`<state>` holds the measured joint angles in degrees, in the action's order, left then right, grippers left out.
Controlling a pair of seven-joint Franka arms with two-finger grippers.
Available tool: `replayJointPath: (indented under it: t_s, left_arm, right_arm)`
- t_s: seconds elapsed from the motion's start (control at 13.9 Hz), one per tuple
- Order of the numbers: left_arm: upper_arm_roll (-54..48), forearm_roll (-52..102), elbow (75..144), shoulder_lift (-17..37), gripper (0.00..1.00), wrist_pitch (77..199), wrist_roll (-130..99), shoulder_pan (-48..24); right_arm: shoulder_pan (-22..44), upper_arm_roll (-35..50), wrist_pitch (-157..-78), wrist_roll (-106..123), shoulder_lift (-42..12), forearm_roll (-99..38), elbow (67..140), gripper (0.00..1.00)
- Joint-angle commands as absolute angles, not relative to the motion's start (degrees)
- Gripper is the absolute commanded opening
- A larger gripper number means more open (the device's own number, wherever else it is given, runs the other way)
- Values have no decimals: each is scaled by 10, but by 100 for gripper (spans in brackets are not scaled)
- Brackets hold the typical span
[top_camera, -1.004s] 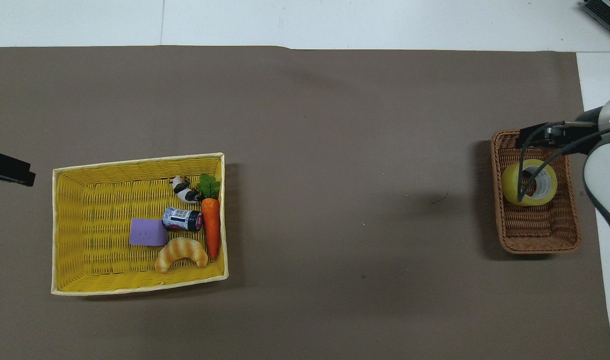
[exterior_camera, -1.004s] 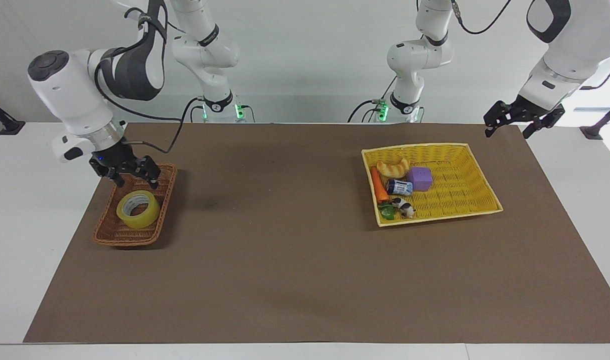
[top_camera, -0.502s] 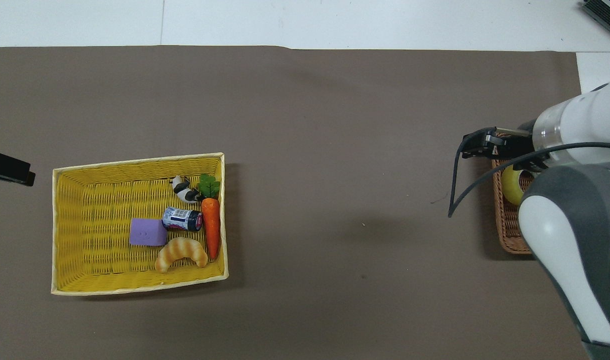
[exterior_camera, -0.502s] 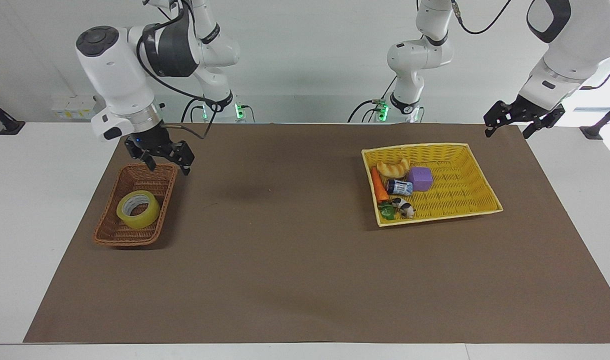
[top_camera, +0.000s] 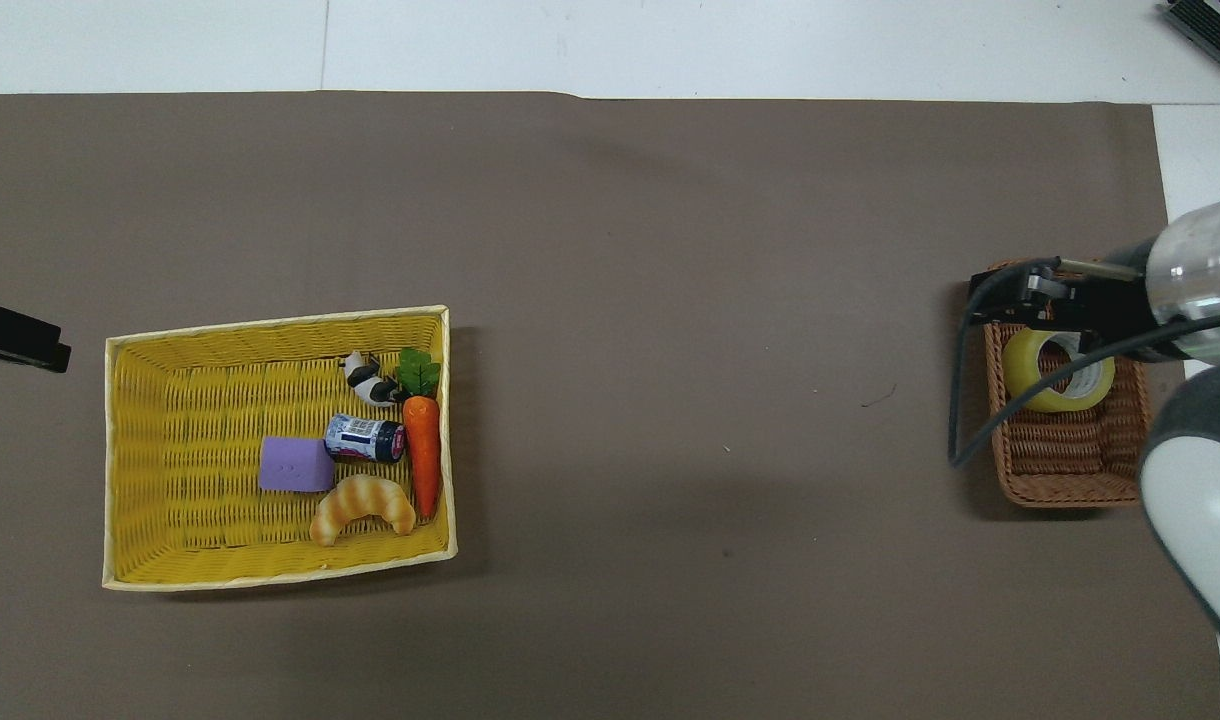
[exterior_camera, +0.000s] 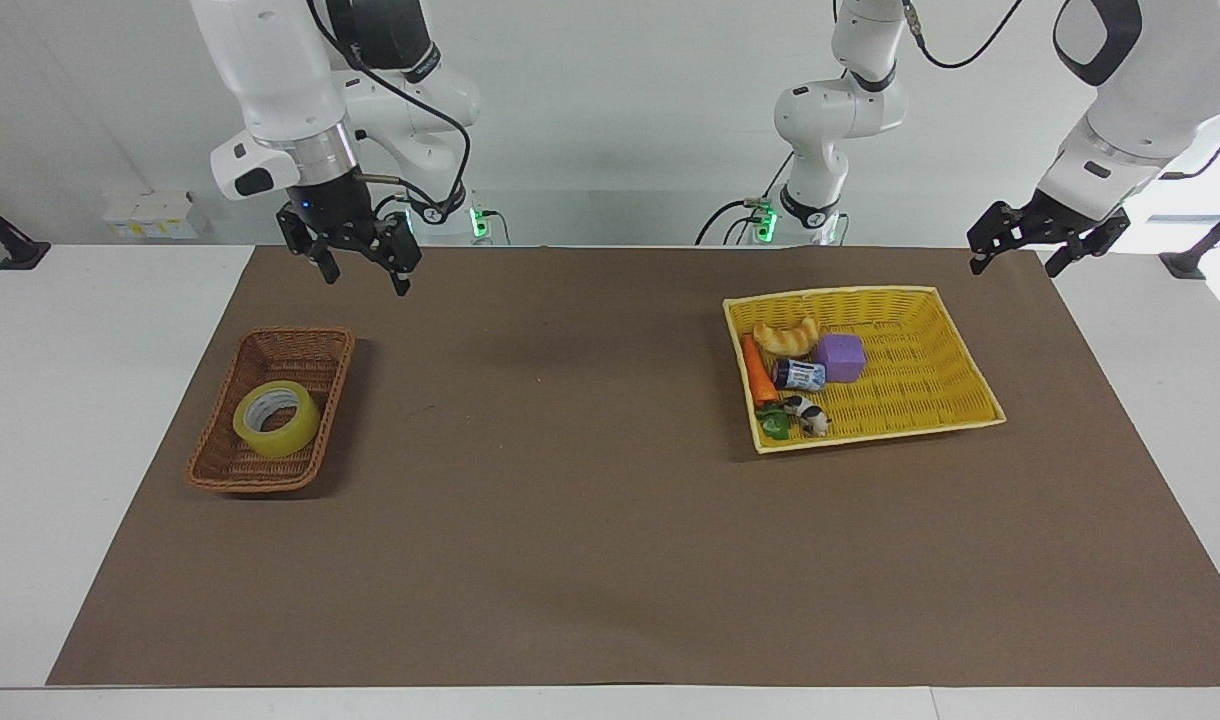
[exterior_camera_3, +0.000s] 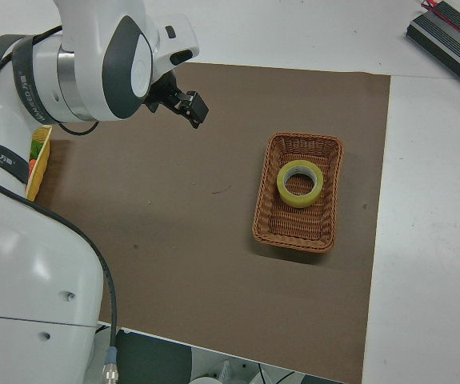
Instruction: Move tape to another basket
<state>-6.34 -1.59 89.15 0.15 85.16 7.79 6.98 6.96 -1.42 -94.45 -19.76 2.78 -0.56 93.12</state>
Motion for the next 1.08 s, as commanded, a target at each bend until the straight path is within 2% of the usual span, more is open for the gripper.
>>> replayJointPath:
  t_s: [0.0, 0.29, 0.5, 0.72, 0.86, 1.0]
  left_arm:
    - [-68, -27, 882, 4, 100, 845, 83, 74]
    - [-68, -27, 882, 4, 100, 845, 83, 74]
    - [-68, -27, 882, 4, 100, 845, 83, 74]
    - [-67, -27, 882, 4, 100, 845, 83, 74]
    - [-68, -27, 882, 4, 100, 844, 83, 74]
    - [-67, -27, 882, 4, 100, 845, 83, 74]
  right_arm:
    - [56, -27, -881, -148, 25, 6, 880, 100]
    - [47, -42, -860, -104, 57, -4, 919, 100]
    - [43, -44, -860, -79, 61, -4, 924, 100]
    - [2, -50, -864, -24, 74, -4, 960, 100]
    - [-10, -50, -870, -4, 71, -4, 958, 100]
    - [-7, -47, -866, -8, 38, -6, 905, 100]
